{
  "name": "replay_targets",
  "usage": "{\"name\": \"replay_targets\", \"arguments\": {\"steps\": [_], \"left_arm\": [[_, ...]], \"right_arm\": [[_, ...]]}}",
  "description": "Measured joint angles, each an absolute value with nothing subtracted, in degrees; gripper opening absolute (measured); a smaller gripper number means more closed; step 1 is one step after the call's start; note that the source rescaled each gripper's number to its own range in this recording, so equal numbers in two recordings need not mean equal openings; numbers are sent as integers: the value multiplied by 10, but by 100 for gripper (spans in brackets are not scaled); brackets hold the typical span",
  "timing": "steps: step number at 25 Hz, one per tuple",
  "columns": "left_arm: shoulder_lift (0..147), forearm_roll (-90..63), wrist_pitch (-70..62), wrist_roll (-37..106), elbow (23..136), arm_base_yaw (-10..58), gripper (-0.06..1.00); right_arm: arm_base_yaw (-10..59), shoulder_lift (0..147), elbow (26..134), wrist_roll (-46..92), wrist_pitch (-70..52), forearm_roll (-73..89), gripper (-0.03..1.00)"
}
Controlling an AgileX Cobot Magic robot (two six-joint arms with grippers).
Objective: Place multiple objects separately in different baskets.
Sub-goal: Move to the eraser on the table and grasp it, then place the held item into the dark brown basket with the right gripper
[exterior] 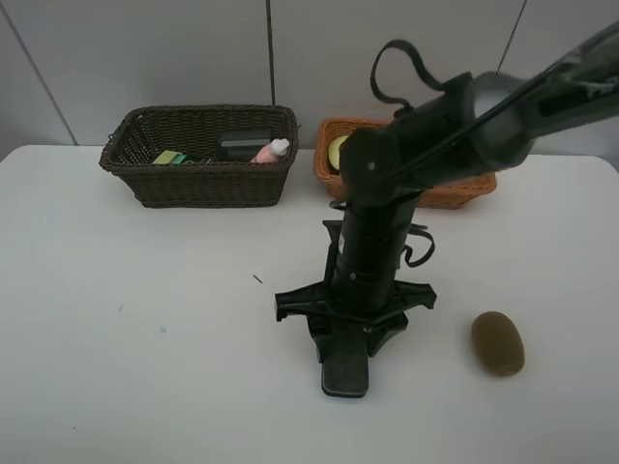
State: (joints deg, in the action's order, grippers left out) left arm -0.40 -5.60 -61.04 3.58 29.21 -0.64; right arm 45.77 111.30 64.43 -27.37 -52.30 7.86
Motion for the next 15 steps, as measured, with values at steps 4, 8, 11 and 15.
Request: {"name": "replay_targets", "arguments": {"steps": [4,8,11,15], "left_arm": [[-4,-56,-610,36,292,-6,99],[-4,-56,-610,36,292,-6,99],[-4,-56,-610,36,292,-6,99],[-4,-56,-610,36,292,-7,99]], "right_arm": [[458,1038,667,-273,-488,0,40],[458,1031,740,-273,-398,-103,40],[456,1067,805,-273,-304,-140,40],[440,1155,909,-273,-187,-143,40]]}}
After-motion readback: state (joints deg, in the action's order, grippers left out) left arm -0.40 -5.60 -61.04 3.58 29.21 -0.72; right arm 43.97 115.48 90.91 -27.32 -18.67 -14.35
